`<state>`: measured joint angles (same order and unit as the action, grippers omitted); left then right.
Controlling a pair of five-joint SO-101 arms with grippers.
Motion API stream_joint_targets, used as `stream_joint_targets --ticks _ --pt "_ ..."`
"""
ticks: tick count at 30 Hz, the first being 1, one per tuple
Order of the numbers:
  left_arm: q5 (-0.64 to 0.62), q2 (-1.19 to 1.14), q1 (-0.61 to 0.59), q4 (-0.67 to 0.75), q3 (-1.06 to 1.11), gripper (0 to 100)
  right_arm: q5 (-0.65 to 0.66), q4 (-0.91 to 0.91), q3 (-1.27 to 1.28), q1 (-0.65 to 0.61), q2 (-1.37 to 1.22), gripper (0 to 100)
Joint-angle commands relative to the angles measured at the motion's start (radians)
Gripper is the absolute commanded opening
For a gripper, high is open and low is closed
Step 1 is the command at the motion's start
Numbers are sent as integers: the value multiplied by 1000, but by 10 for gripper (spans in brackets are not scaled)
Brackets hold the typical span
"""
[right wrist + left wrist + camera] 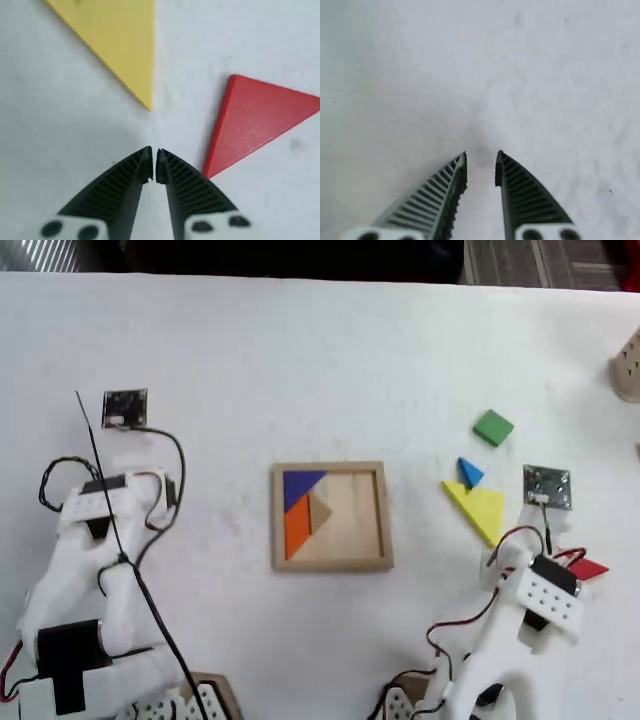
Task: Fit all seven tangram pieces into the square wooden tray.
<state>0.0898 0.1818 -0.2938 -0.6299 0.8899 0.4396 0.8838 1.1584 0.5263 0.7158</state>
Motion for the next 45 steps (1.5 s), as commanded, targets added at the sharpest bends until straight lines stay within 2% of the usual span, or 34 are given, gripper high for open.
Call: stream_joint_targets --ticks 1,5,12,18,22,26,32,38,43,45 --pt "0 4 -10 0 -52 109 8 105 -147 22 -1 89" --pt "3 4 -10 0 -52 109 6 208 -275 16 -2 129" --pt "3 4 -10 0 -52 109 -3 229 -387 16 -2 130" --pt "5 4 -10 0 -52 109 -146 229 -405 -1 -4 131" --pt "5 4 -10 0 -52 109 -330 240 -402 -117 -64 131" --pt "5 4 -10 0 -52 109 -390 205 -407 -248 -159 129" --pt "0 4 -10 0 -52 109 -393 15 -399 -271 -242 130" --pt "-2 5 -10 0 -52 109 -393 -84 -388 -401 -395 130" --pt "2 5 -5 0 -52 109 -170 -68 -379 -410 -478 130" --pt "2 5 -5 0 -52 109 -150 -68 -377 -415 -479 130"
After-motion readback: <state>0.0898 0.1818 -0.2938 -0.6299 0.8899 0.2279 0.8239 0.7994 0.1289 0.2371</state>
